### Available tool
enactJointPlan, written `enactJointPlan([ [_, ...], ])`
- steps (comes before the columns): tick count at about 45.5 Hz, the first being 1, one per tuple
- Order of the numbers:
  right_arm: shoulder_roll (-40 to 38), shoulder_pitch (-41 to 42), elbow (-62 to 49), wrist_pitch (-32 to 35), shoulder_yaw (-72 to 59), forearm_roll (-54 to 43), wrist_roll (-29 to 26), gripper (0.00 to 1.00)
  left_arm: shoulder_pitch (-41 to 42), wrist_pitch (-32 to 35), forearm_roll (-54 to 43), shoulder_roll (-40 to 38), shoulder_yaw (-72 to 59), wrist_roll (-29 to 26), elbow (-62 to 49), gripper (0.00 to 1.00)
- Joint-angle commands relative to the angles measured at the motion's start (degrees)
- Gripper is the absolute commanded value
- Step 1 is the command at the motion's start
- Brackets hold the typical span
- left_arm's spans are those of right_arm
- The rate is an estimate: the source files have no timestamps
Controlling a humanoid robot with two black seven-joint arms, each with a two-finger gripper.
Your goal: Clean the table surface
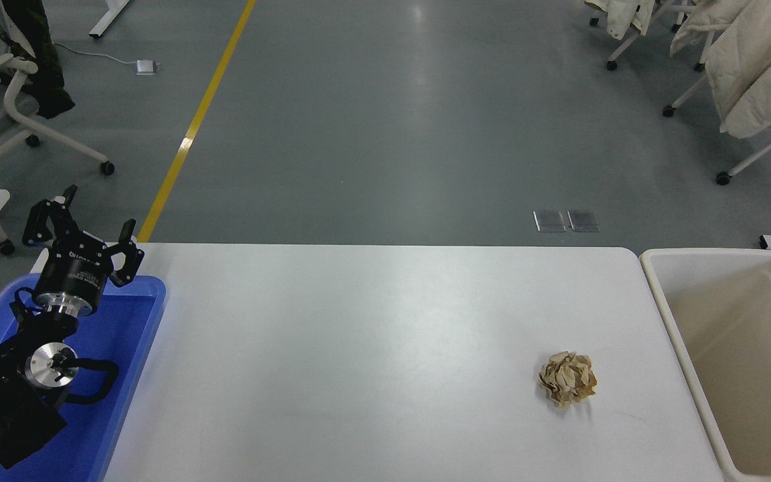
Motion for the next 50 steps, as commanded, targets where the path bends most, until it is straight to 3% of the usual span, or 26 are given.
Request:
enactJointPlan([
  [1, 8.09, -2.65, 3.65, 1.53, 16.61, 0.35, 0.73, 1.00, 0.00, -0.01, 0.00, 0.00, 0.01, 0.00, 0.00, 1.00],
  [7, 14.52, -2.56, 2.42, 1.62, 21.45, 0.26, 1.69, 1.00, 0.00, -0.01, 0.00, 0.00, 0.01, 0.00, 0.00, 1.00],
  [15, 20.05, -1.16, 1.19, 1.53, 24.27, 0.26, 11.09, 1.00, 0.00, -0.01, 0.00, 0.00, 0.01, 0.00, 0.00, 1.00],
  [28, 30.76, 1.57, -4.26, 1.53, 25.94, 0.26, 21.29, 1.00, 0.00, -0.01, 0.00, 0.00, -0.08, 0.00, 0.00, 1.00],
  [36, 36.58, 4.11, -7.51, 1.53, 25.94, 0.35, 22.79, 1.00, -0.08, -0.01, 0.00, 0.00, 0.01, 0.00, 0.00, 1.00],
  [50, 37.99, 4.64, -8.13, 1.44, 25.94, 0.43, 23.50, 1.00, -0.08, -0.10, 0.00, 0.00, 0.01, 0.00, -0.09, 1.00],
])
